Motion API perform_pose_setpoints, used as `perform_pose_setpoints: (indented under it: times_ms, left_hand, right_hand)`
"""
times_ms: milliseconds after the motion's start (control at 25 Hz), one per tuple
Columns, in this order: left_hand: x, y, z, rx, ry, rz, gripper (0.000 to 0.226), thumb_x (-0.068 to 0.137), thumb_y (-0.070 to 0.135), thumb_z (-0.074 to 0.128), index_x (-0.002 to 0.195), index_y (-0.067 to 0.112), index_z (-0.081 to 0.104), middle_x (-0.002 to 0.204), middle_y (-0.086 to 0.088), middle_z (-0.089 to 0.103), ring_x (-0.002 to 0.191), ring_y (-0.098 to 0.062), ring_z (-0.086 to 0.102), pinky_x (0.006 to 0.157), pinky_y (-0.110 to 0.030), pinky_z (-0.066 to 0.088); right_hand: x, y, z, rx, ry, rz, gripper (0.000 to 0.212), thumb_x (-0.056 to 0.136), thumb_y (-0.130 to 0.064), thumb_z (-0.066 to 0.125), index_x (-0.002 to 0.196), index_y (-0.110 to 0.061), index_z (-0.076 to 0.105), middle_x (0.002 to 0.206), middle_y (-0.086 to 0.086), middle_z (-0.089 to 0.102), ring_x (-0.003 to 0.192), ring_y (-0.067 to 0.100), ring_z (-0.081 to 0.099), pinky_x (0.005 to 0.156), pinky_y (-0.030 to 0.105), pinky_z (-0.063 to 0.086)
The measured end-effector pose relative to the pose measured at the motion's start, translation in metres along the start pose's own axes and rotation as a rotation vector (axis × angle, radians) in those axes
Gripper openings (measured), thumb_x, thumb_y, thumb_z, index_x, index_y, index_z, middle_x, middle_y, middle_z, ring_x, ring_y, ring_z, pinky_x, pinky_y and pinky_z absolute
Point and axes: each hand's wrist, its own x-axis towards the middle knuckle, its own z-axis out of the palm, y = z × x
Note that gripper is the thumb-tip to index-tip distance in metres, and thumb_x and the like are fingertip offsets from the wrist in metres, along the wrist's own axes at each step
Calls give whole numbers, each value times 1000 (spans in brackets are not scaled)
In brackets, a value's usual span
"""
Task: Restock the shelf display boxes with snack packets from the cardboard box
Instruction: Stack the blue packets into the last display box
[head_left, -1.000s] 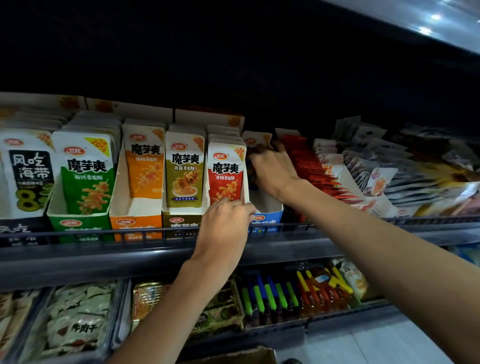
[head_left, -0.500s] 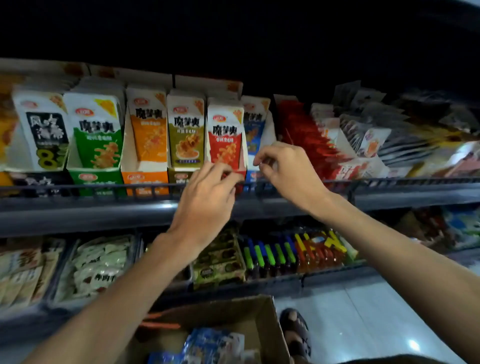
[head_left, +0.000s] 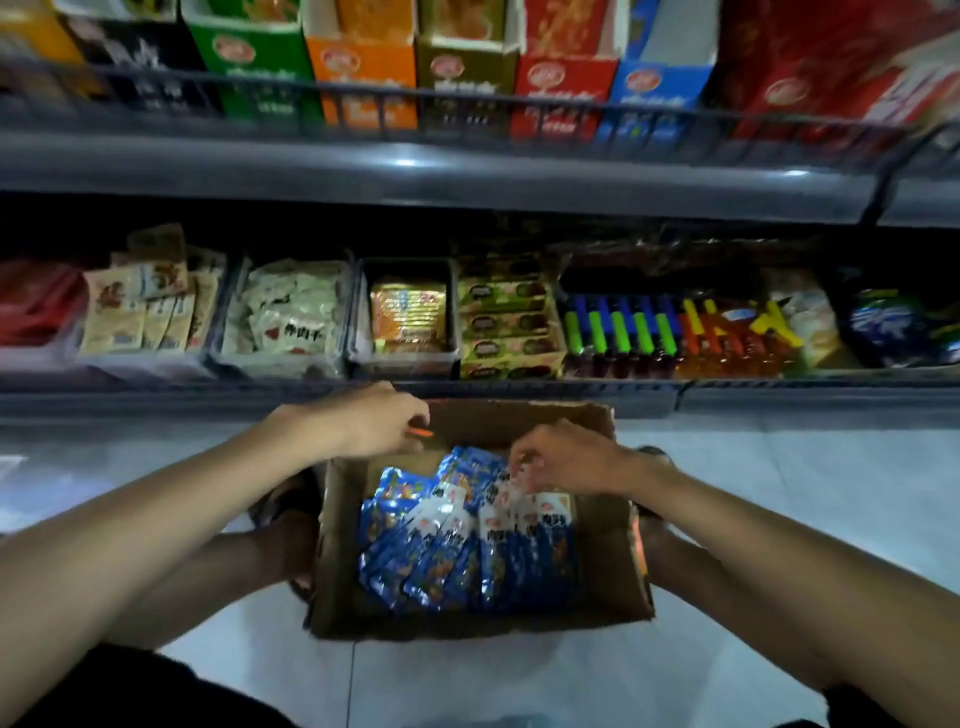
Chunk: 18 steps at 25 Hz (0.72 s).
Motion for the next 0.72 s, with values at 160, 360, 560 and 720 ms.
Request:
perform_pose_setpoints:
  times_ms: [160, 360, 560, 720]
  left_hand:
    - [13, -26, 44, -3, 112, -362, 50, 95, 30, 55, 138, 15, 33, 126, -14, 53, 106, -33, 59, 80, -40, 49]
    - [30, -34, 96, -36, 147, -500, 87, 94, 13, 57, 151, 2, -7, 144, -25, 26, 85, -30, 59, 56, -30, 38]
    - [34, -54, 111, -58, 60, -572, 74, 93, 10, 54, 149, -9, 9, 136, -28, 44, 108, -38, 58, 78, -41, 53]
    - [39, -66, 129, -98, 45, -525, 83, 88, -5, 42, 147, -6, -16, 113, -22, 63, 96, -38, 63, 81, -53, 53]
  right_hand:
    - [65, 58, 88, 162, -47, 372, 34, 89, -35, 70, 115, -14, 68, 117, 4, 68, 102, 21, 66, 90, 34, 55]
    - [92, 92, 184, 486, -43, 588, 46, 94, -18, 63, 137, -8, 48, 139, 13, 52, 126, 29, 52, 105, 39, 44]
    - [118, 94, 224, 584, 106, 861, 93, 87, -29, 74, 153, -4, 13, 154, 19, 27, 137, 34, 36, 111, 39, 34]
    - [132, 101, 232, 661, 135, 914, 100, 76, -27, 84, 150, -5, 21, 150, 19, 34, 135, 36, 39, 108, 42, 38]
